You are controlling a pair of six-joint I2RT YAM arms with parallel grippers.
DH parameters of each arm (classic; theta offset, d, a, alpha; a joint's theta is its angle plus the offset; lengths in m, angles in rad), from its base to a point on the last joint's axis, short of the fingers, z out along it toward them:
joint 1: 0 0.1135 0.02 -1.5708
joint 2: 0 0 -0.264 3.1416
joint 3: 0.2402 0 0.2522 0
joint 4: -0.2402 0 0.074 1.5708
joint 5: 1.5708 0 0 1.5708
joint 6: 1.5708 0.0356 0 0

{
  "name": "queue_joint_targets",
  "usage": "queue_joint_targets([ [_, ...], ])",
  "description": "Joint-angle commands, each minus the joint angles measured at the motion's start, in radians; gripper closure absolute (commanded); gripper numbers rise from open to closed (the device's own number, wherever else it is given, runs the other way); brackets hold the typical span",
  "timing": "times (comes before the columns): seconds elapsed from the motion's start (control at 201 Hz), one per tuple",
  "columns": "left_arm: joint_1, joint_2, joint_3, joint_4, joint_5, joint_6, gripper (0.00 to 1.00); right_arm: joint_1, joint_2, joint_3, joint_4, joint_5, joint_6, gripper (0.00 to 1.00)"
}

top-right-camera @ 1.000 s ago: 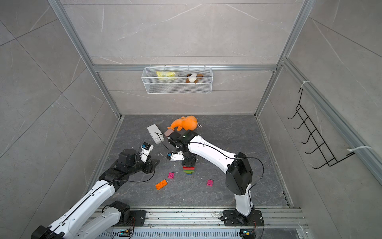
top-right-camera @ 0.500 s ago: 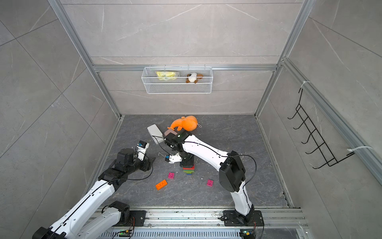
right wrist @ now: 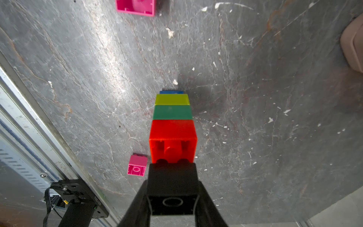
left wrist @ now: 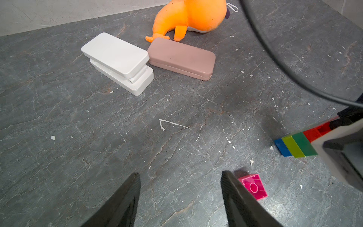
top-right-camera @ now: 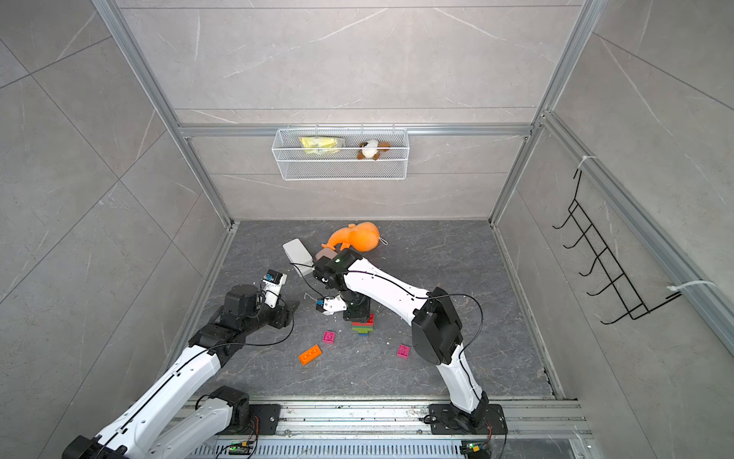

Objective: Assemble a carrot with lego
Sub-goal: Assemble the lego brick with the lego brick.

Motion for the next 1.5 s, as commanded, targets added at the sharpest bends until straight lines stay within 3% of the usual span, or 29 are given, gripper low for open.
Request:
queue_joint_targets([
  [0.0, 0.007, -0.001, -0.006, 0.039, 0.027, -0.015, 0.31, 0.007, 0.02, 0.024, -0.042, 0.008, 0.019, 0.8],
  [0.901, 0.007, -0.007, -0.009, 0.047, 0.047, -0.017, 0.31, 0.005, 0.053, -0.073, -0.02, 0.067, 0.064, 0.82],
  [1.329, 0.007, -0.007, -0.01, 0.051, 0.055, -0.02, 0.31, 0.003, 0.074, -0.154, 0.048, 0.027, 0.086, 0.83],
  [1.493, 0.007, -0.006, -0.007, 0.051, 0.059, -0.02, 0.31, -0.007, 0.023, -0.132, 0.064, 0.02, 0.096, 0.75],
])
